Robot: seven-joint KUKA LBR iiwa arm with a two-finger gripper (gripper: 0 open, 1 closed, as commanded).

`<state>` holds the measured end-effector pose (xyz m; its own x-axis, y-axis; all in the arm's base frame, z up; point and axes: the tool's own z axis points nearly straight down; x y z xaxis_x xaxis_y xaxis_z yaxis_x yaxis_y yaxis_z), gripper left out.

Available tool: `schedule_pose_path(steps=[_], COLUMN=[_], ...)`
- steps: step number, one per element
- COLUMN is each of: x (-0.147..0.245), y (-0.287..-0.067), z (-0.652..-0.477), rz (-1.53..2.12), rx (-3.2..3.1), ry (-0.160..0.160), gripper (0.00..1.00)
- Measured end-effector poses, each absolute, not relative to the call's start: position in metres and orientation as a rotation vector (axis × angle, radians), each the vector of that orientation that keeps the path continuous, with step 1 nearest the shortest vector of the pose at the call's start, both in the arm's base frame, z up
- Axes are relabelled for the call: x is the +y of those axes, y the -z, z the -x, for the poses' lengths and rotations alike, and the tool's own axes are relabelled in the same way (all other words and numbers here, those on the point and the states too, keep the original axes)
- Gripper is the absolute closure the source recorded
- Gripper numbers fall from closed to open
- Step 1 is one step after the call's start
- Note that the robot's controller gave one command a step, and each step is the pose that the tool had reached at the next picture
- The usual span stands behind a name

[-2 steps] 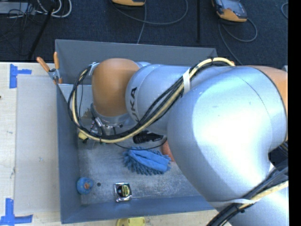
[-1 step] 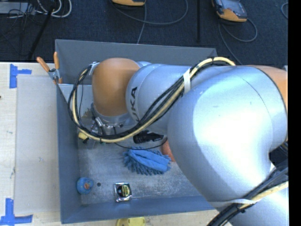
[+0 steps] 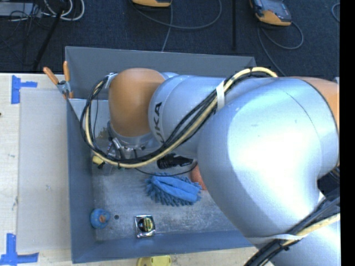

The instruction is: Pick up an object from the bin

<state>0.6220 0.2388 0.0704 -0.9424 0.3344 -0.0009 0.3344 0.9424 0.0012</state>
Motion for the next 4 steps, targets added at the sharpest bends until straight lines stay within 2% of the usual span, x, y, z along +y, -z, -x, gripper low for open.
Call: schedule_pose_path(steps=[4], x=[0.237], y=[-0.09], z=[-0.621], rz=[-0.537], rx=[3.1], ry=[0.003], gripper=[1.0])
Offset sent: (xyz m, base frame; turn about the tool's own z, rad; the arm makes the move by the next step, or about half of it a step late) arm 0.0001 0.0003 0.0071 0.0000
